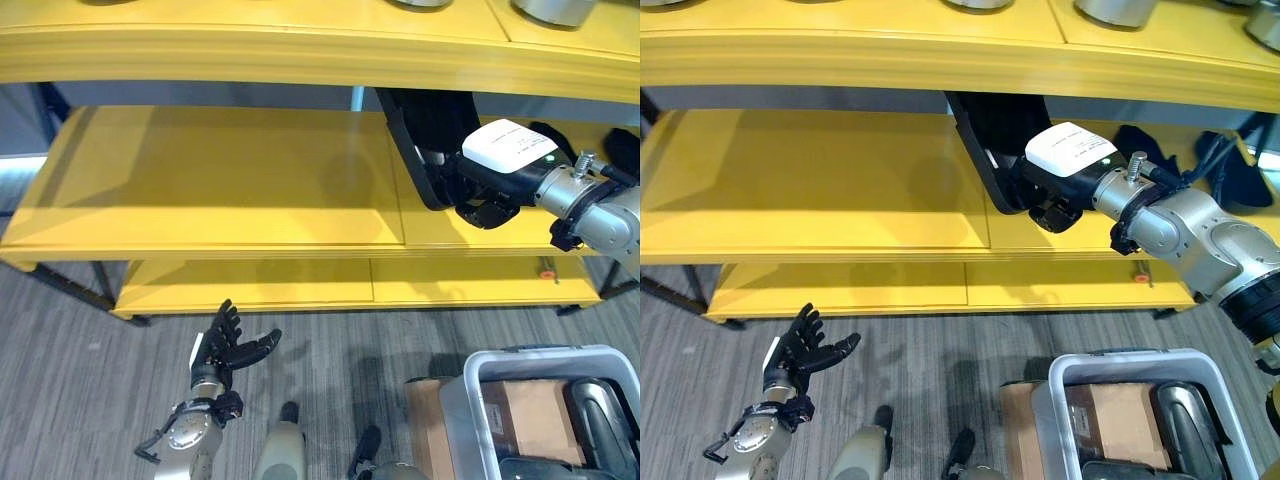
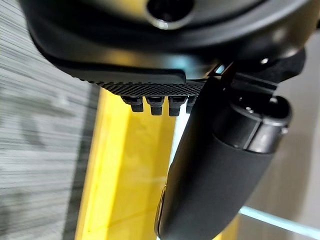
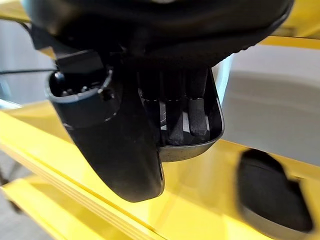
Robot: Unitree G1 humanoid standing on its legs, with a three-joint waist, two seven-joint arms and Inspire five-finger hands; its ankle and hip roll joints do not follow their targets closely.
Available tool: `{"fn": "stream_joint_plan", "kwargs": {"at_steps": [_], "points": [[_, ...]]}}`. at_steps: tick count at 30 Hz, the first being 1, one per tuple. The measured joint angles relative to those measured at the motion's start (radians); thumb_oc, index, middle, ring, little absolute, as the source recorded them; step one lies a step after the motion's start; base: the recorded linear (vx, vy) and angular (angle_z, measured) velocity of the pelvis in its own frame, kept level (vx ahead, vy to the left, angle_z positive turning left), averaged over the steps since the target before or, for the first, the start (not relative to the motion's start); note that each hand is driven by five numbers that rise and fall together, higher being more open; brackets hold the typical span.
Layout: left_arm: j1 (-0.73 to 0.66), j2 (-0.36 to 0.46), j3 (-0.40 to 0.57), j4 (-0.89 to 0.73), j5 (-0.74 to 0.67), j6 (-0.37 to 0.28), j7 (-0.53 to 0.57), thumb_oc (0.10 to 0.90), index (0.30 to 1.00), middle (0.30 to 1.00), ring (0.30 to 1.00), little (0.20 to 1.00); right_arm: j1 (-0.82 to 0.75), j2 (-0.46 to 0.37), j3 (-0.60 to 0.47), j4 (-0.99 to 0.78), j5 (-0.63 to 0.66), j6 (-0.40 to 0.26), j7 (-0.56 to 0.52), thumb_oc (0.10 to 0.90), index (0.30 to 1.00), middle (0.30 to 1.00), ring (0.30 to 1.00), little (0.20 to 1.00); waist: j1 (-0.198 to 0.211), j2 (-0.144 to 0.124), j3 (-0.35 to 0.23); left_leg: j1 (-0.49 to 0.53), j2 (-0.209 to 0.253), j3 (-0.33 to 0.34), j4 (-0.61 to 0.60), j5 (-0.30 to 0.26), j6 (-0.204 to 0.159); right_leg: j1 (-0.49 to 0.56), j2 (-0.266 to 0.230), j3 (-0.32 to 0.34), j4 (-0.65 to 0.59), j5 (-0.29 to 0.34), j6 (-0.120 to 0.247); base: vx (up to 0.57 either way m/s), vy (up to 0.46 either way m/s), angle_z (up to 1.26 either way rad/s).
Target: Move parts from the plastic box to the shelf.
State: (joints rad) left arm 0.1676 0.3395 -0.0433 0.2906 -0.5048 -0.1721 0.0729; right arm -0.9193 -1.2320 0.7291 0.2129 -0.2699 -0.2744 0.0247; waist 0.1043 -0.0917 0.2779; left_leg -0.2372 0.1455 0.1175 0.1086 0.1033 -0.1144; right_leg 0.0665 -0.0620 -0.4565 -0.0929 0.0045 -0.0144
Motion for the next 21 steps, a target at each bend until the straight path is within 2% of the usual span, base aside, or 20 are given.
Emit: {"fn": "stream_joint_plan", "kwargs": {"at_steps": [1,2,3,4,6,7,8,12,14,17,21], "points": [[0.004,0.001,-0.008,0.003,0.001,0.001,0.000,0.900,1.000,1.000,1.000,1.000,0.034,0.002,-0.032,-0.014,-0.001,0.000,-0.001,0.400,0.300,0.300,0.300,0.300,-0.001,0.011,0.001,-0.008,0.015,0.000,-0.048,0.011,-0.012,-0.002,0.012,-0.008,0.005,-0.001,0.004,0.17,0.097,0.61],[0.008,0.001,-0.012,0.009,0.001,0.005,0.001,0.900,1.000,1.000,1.000,1.000,0.053,0.016,-0.047,-0.018,-0.001,0.000,-0.002,0.400,0.300,0.300,0.300,0.300,0.008,0.017,0.001,-0.004,0.027,-0.029,-0.080,0.022,-0.014,-0.004,0.021,-0.007,0.007,-0.002,0.005,0.15,0.070,-0.01],[0.019,0.001,-0.013,0.013,0.001,0.016,0.002,0.900,1.000,1.000,1.000,1.000,0.064,0.040,-0.047,-0.019,-0.001,-0.001,-0.001,0.400,0.300,0.300,0.300,0.300,0.019,0.022,0.000,-0.001,0.029,-0.072,-0.106,0.032,-0.001,-0.004,0.027,0.004,0.008,0.000,0.007,0.16,0.091,-0.21],[0.027,0.000,-0.016,0.012,0.001,0.020,0.001,0.900,1.000,1.000,1.000,1.000,0.074,0.043,-0.047,-0.027,-0.002,-0.006,-0.001,0.400,0.300,0.300,0.300,0.300,0.018,0.028,-0.002,0.003,0.029,-0.075,-0.106,0.041,0.010,-0.003,0.029,0.007,0.009,0.003,0.003,0.22,0.130,-0.29],[0.042,-0.004,-0.032,0.011,0.001,0.021,0.001,0.900,1.000,1.000,1.000,1.000,0.123,0.043,-0.063,-0.034,-0.002,-0.009,-0.001,0.400,0.300,0.300,0.300,0.300,0.011,0.054,-0.007,0.072,0.029,-0.064,-0.113,0.067,0.022,0.025,0.033,0.019,0.015,-0.006,0.028,0.22,0.144,-0.18],[0.038,0.000,-0.034,0.010,0.001,0.021,0.000,0.900,1.000,1.000,1.000,1.000,0.175,0.049,-0.098,-0.036,-0.001,-0.006,-0.005,0.400,0.300,0.300,0.300,0.300,0.002,0.041,-0.008,0.092,0.013,-0.047,-0.130,0.052,0.023,0.030,0.012,0.020,0.029,-0.018,0.044,0.17,0.132,-0.10],[0.031,0.000,-0.032,0.007,0.001,0.021,0.002,0.900,1.000,1.000,1.000,1.000,0.191,0.048,-0.099,-0.034,-0.002,0.001,-0.002,0.400,0.300,0.300,0.300,0.300,0.003,0.028,-0.008,0.099,-0.006,-0.033,-0.126,0.040,0.040,0.027,-0.014,0.036,0.044,-0.027,0.058,0.10,0.093,-0.07],[-0.033,0.000,-0.019,-0.011,0.001,0.019,0.003,0.900,1.000,1.000,1.000,1.000,0.196,0.045,-0.112,-0.009,-0.002,0.035,-0.002,0.400,0.300,0.300,0.300,0.300,0.007,0.019,-0.009,0.103,-0.070,0.002,-0.114,0.012,0.082,0.018,-0.086,0.050,0.053,-0.020,0.078,0.11,0.110,-0.10],[-0.055,0.001,0.002,-0.022,0.001,0.016,0.005,0.900,1.000,1.000,1.000,1.000,0.196,0.045,-0.112,-0.009,-0.002,0.035,-0.002,0.400,0.300,0.300,0.300,0.300,0.011,0.017,-0.008,0.115,-0.089,0.016,-0.112,0.002,0.097,0.029,-0.104,0.060,0.042,-0.009,0.096,0.11,0.145,-0.12],[-0.072,0.003,0.003,-0.022,0.002,0.015,0.006,0.900,1.000,1.000,1.000,1.000,0.196,0.043,-0.115,-0.009,-0.002,0.036,-0.002,0.400,0.300,0.300,0.300,0.300,0.009,0.012,-0.009,0.120,-0.102,0.017,-0.103,-0.007,0.106,0.043,-0.117,0.060,0.032,-0.004,0.104,0.07,0.115,-0.01],[-0.073,0.006,-0.006,-0.022,0.010,0.015,0.007,0.900,1.000,1.000,1.000,1.000,0.195,0.043,-0.115,-0.005,-0.003,0.041,-0.003,0.400,0.300,0.300,0.300,0.300,0.008,-0.012,-0.007,0.117,-0.101,0.026,-0.081,-0.021,0.111,0.042,-0.118,0.062,0.036,0.000,0.112,0.07,0.124,-0.08]]}}
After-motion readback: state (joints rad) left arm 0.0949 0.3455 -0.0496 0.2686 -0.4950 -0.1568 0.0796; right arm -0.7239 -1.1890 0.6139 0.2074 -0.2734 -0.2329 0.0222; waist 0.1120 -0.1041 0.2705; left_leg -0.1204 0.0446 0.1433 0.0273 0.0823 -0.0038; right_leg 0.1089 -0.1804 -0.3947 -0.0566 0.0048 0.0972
